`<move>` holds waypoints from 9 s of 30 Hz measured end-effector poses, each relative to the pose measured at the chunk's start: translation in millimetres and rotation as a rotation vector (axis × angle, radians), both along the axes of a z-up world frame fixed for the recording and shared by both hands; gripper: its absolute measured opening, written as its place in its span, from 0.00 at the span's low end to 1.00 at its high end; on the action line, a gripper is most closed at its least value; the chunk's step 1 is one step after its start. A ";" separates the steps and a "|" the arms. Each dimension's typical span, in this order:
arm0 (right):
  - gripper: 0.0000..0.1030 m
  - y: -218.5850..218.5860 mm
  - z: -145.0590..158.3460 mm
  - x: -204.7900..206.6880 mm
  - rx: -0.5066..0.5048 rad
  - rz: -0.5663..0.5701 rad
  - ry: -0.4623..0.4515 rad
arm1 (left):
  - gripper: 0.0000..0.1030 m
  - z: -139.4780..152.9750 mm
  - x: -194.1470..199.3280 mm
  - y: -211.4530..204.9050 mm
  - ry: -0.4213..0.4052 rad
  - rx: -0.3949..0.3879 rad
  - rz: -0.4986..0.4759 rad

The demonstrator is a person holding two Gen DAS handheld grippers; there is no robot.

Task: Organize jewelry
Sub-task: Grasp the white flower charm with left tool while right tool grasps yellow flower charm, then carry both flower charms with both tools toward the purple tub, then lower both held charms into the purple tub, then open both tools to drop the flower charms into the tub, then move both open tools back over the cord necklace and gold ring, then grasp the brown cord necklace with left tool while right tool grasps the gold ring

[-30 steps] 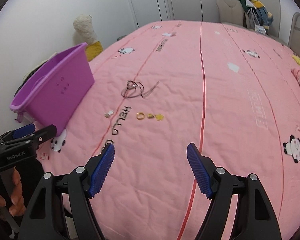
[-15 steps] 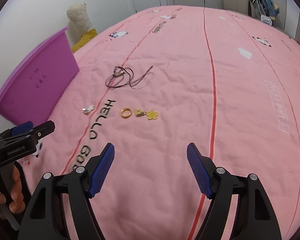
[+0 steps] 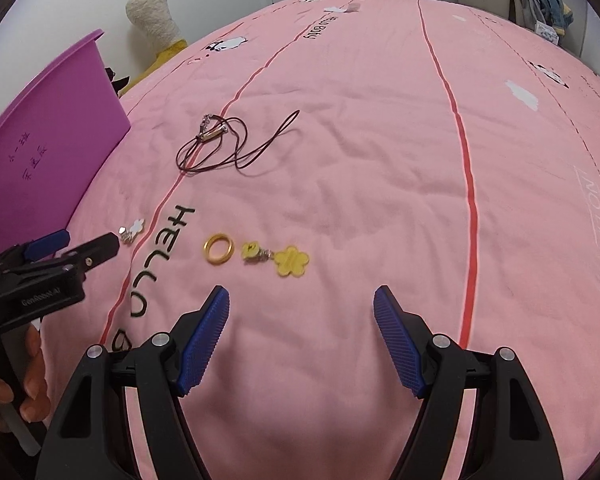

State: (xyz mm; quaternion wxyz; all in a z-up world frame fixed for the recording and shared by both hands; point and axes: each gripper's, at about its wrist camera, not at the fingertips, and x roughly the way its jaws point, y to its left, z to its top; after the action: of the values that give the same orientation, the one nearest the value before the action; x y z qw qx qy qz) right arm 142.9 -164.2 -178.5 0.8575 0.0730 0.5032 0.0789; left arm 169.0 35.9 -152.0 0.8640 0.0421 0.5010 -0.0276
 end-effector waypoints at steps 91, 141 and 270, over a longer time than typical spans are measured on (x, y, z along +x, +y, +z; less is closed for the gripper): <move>0.19 137.6 243.1 -78.7 0.098 0.227 -0.406 | 0.19 226.6 -108.7 106.4 -0.368 -0.184 -0.033; 0.45 333.1 189.5 79.0 0.075 0.445 -0.088 | 0.80 171.6 -24.9 269.8 -0.163 -0.026 0.374; 0.20 65.0 -9.3 19.7 -0.133 -0.057 -0.067 | 0.02 -10.8 86.2 -43.7 0.006 -0.082 -0.140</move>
State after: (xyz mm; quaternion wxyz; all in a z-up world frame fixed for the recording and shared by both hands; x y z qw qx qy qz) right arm 162.7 -99.3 -187.7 0.8786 0.0275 0.4761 0.0231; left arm 255.2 -7.8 -162.8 0.8594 0.0415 0.4980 -0.1085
